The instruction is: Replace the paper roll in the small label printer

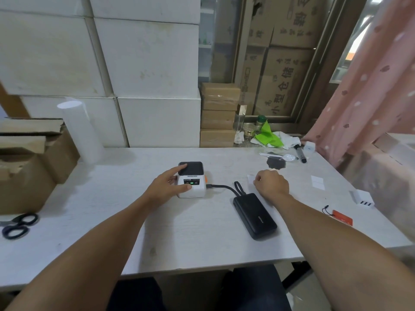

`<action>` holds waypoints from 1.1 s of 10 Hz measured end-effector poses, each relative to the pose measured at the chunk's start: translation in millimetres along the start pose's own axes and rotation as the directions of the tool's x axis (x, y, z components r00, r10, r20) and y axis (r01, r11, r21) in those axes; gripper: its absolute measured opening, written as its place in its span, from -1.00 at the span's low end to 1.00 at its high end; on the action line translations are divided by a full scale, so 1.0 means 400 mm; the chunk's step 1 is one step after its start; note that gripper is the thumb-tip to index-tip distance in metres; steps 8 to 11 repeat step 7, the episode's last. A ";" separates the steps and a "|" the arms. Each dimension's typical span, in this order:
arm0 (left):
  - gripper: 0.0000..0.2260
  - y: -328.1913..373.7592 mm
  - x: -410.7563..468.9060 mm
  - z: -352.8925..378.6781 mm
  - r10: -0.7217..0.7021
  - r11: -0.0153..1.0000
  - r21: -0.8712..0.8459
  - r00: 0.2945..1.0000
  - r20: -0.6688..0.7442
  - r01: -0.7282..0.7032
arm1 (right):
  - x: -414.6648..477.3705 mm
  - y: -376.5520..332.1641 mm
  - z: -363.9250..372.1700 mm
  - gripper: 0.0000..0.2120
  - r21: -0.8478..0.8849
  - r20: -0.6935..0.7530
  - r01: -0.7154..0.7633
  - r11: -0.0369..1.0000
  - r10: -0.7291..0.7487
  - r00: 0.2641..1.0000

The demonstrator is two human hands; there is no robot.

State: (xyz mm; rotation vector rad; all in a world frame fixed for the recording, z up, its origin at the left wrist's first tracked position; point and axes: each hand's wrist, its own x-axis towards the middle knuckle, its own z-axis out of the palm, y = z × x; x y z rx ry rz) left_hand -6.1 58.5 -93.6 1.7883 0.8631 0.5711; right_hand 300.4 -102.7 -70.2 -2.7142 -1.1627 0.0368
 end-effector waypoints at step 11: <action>-0.48 0.224 0.016 -0.017 -0.047 0.558 0.830 0.999 0.014 0.015 | -0.044 -0.242 -0.150 -0.67 -0.095 0.067 0.302 0.949 -0.296 0.953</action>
